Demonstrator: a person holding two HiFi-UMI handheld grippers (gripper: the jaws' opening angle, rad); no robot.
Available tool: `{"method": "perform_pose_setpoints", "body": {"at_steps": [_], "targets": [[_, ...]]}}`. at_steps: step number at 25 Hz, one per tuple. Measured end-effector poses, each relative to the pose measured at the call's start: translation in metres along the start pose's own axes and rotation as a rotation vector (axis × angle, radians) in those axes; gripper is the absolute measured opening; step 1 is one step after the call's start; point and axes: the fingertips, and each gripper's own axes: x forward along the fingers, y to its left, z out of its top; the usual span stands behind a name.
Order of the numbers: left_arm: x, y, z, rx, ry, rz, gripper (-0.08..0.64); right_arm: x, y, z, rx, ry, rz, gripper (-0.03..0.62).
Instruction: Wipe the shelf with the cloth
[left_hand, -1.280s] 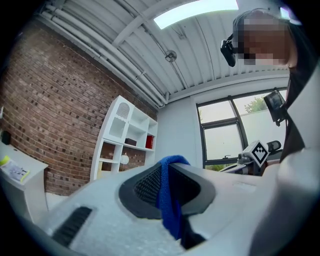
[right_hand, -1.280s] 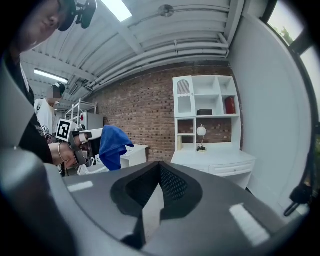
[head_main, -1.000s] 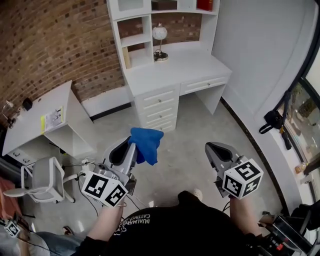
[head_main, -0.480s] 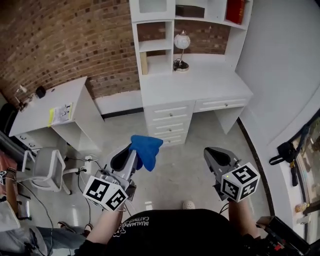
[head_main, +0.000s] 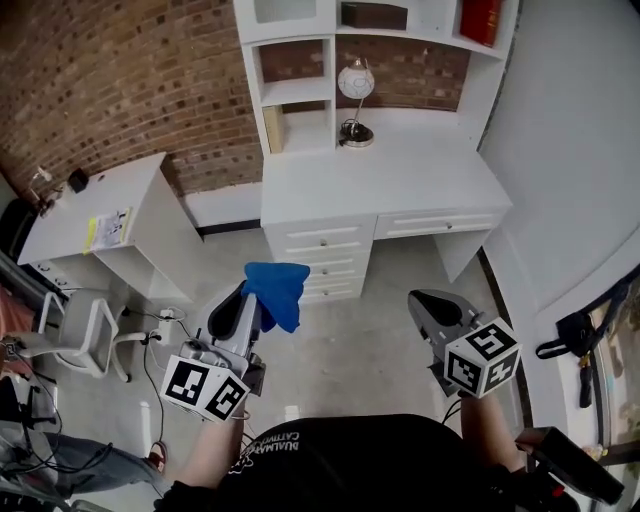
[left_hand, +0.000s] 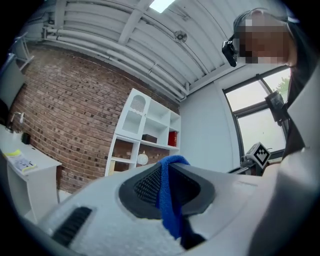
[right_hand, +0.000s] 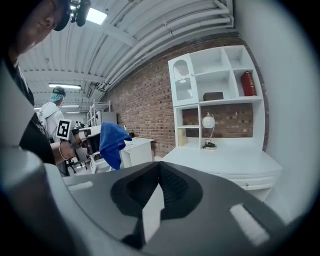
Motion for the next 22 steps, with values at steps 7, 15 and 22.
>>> {"method": "perform_pose_setpoints", "body": {"at_steps": [7, 15, 22], "targets": [[0.031, -0.018, -0.018, 0.006, -0.001, 0.041, 0.038, 0.007, -0.042, 0.0, 0.004, -0.026, 0.064, 0.008], [0.05, -0.013, -0.022, 0.034, 0.025, 0.067, 0.038, 0.042, -0.051, -0.007, 0.058, -0.019, 0.163, 0.009], [0.079, 0.028, -0.034, 0.012, 0.041, 0.054, 0.038, 0.09, -0.055, 0.006, 0.011, 0.008, 0.169, 0.009]]}}
